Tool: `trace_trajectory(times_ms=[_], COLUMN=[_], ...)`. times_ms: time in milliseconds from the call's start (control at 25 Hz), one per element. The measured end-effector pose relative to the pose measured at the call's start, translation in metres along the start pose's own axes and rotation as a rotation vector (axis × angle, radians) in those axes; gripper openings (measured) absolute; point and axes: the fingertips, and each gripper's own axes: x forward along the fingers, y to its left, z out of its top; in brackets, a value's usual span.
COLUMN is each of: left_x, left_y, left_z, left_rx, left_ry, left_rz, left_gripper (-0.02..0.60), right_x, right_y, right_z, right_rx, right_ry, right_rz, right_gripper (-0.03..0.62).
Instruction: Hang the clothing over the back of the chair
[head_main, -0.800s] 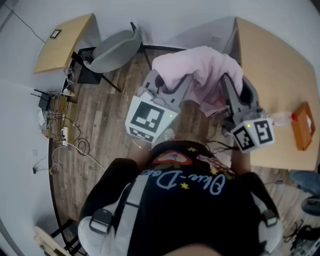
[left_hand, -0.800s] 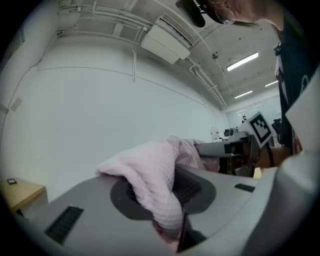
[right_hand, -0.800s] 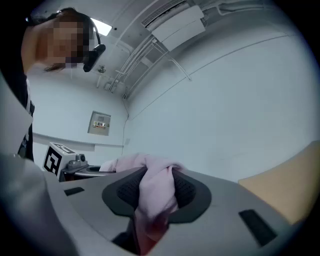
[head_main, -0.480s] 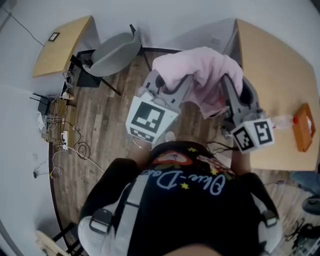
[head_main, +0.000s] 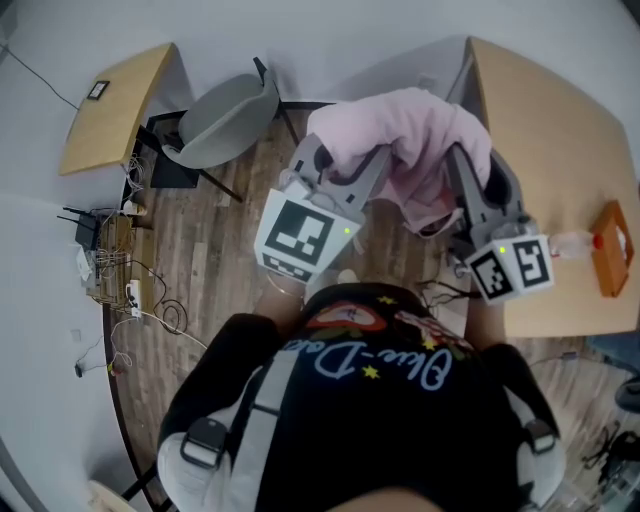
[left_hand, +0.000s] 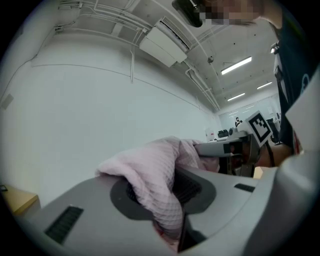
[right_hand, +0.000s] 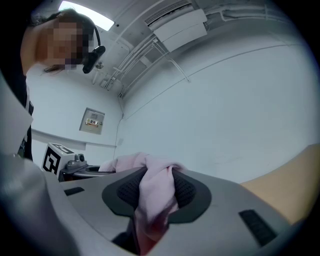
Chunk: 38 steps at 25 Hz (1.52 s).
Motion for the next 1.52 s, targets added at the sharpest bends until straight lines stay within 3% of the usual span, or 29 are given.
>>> trace_trajectory(times_ms=[200,400,960,1520], left_x=[0.007,0.012,0.075,0.147], left_y=[-0.001,0.035,0.096,0.112], left_z=[-0.016,-0.002,-0.006,0.002], left_rx=[0.038,0.058,0.065,0.053], left_ry=[-0.011,-0.021,0.031,0.002], left_rz=[-0.016,-0.007,0.074,0.042], left_gripper=[0.097,0.097,0.098,0.098], right_x=[0.000,0.033,0.120,0.151], right_y=[-0.005,0.002,-0.050,-0.110], right_z=[-0.017,-0.001,0.000,0.010], right_rx=[-0.011,-0.013,0.035,0.010], right_ry=[-0.027,-0.024,-0.019,-0.043], right_rz=[-0.012,-0.003,0.088,0.057], right_gripper=[0.115,0.115,0.115,0.115])
